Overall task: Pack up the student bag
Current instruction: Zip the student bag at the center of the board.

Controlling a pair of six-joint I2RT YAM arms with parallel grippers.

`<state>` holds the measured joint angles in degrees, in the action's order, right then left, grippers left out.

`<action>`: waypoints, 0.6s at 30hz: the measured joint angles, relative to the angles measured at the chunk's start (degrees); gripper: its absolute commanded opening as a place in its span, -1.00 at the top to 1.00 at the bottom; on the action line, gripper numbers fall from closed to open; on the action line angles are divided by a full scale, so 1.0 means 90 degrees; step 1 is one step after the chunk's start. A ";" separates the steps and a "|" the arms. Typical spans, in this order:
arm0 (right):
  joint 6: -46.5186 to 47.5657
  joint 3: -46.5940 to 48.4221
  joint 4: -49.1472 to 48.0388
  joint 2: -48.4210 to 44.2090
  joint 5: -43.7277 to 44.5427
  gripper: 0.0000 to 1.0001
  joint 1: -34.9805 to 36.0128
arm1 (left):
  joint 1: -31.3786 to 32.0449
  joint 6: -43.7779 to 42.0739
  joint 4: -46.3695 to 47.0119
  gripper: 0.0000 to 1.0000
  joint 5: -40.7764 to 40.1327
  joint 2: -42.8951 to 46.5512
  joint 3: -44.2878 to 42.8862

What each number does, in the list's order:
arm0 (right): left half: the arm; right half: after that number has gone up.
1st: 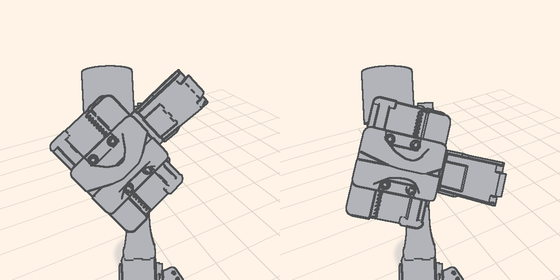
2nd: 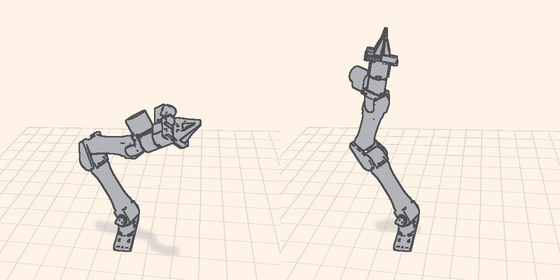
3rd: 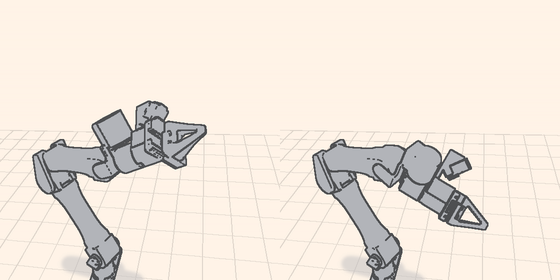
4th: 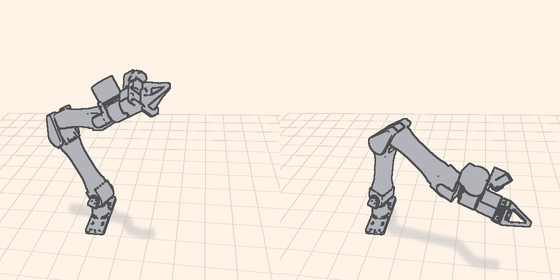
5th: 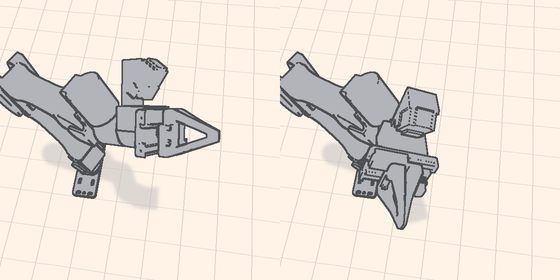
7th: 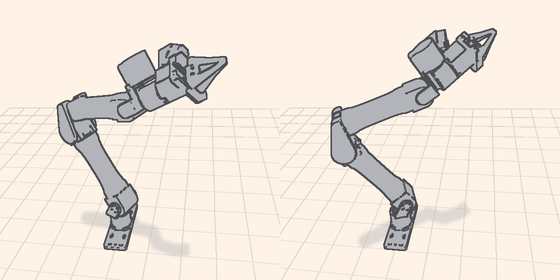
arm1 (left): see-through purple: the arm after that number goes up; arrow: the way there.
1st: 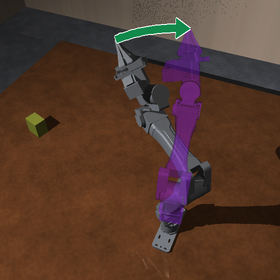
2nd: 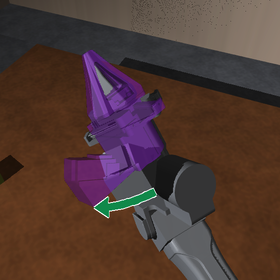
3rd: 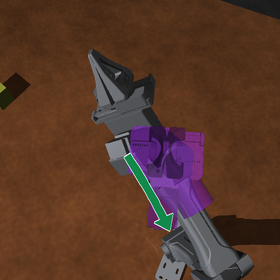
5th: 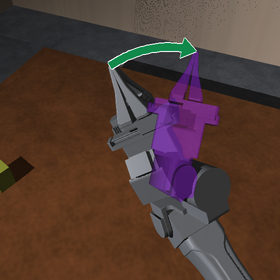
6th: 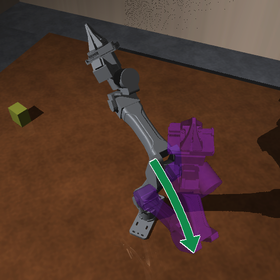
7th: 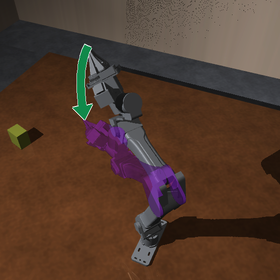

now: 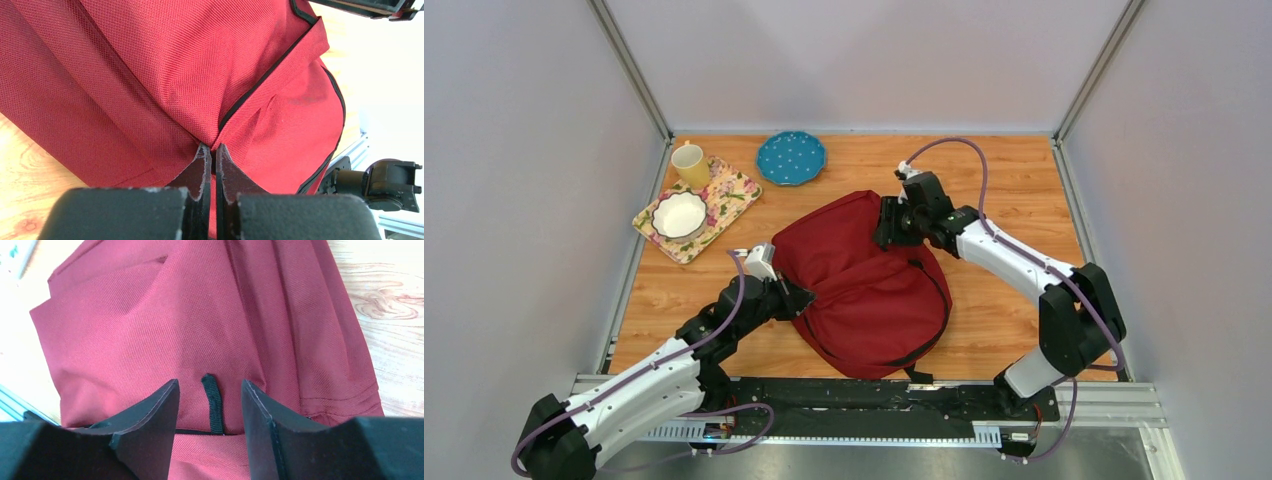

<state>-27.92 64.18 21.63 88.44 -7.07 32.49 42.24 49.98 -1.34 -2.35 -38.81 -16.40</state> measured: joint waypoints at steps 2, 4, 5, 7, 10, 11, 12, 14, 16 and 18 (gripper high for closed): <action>0.0194 0.0053 0.0068 0.0061 -0.0002 -0.02 0.0053 | 0.0000 0.0000 0.0012 1.00 0.0005 0.0000 0.0007; 0.0391 0.0141 0.0255 0.0134 0.0012 -0.01 0.0092 | 0.0000 0.0000 0.0027 1.00 0.0015 0.0000 0.0022; 0.0452 0.0168 0.0282 0.0163 0.0015 -0.01 0.0107 | 0.0000 0.0000 0.0029 1.00 0.0019 0.0000 0.0022; 0.0588 0.0197 0.0347 0.0236 0.0041 0.00 0.0129 | 0.0000 0.0000 0.0034 1.00 0.0034 0.0000 0.0022; 0.0760 0.0199 0.0449 0.0333 0.0046 0.04 0.0143 | 0.0000 0.0000 0.0041 1.00 0.0041 -0.0007 0.0022; 0.0806 0.0202 0.0476 0.0369 0.0046 0.06 0.0163 | 0.0000 0.0000 0.0049 1.00 0.0046 -0.0019 0.0022; 0.0852 0.0214 0.0500 0.0415 0.0051 0.10 0.0175 | 0.0000 0.0000 0.0058 1.00 0.0053 -0.0034 0.0022; 0.0935 0.0274 0.0563 0.0520 0.0056 0.14 0.0194 | 0.0000 0.0000 0.0080 1.00 0.0066 -0.0063 0.0022; 0.0986 0.0340 0.0614 0.0627 0.0061 0.22 0.0221 | 0.0000 0.0000 0.0090 1.00 0.0073 -0.0083 0.0022; 0.1022 0.0362 0.0617 0.0690 0.0058 0.36 0.0233 | 0.0000 0.0000 0.0104 1.00 0.0083 -0.0090 0.0022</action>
<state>-18.72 67.44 27.18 94.65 -6.55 34.59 42.24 49.98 -0.40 -1.61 -39.62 -16.21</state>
